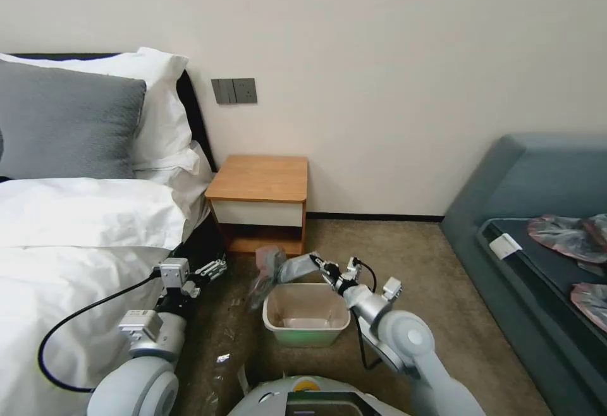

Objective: Pick up the garbage bag from the table and place it over the trash can.

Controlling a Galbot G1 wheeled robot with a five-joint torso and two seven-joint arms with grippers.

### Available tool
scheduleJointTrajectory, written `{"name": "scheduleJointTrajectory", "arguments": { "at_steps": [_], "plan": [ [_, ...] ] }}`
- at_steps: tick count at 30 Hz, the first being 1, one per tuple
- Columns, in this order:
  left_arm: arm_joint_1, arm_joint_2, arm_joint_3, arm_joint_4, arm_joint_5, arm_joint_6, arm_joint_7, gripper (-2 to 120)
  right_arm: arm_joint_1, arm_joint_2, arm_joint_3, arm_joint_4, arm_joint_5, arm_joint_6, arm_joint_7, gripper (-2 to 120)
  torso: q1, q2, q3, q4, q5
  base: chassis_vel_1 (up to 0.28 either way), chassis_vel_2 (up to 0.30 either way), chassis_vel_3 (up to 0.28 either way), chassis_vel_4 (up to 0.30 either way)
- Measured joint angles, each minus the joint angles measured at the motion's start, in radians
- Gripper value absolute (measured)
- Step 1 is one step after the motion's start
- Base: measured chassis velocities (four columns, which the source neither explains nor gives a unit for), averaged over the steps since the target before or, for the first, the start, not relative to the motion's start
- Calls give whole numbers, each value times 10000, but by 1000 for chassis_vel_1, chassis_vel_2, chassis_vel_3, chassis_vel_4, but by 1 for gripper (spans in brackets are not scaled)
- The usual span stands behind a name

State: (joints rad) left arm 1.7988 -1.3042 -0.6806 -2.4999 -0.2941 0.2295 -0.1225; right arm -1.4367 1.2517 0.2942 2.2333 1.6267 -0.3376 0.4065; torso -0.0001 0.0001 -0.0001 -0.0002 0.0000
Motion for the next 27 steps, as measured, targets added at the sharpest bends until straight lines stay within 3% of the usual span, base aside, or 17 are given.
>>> {"name": "scheduleJointTrajectory", "arguments": {
  "at_steps": [6,16,27],
  "plan": [
    [-47,-3,38,-1,-2,0,0,100,-280,-358,84,303,-115,-195,98,0,0,0,0,2,1,0,0,0,0],
    [-109,80,-22,-1,-38,-9,-44,100,-678,-510,-178,426,-1552,-659,162,0,0,0,1,2,0,0,0,0,0],
    [-229,186,17,0,-121,-23,-118,100,-994,-541,4,526,-2079,-1000,499,34,0,-1,1,2,1,0,0,0,0]
  ]
}}
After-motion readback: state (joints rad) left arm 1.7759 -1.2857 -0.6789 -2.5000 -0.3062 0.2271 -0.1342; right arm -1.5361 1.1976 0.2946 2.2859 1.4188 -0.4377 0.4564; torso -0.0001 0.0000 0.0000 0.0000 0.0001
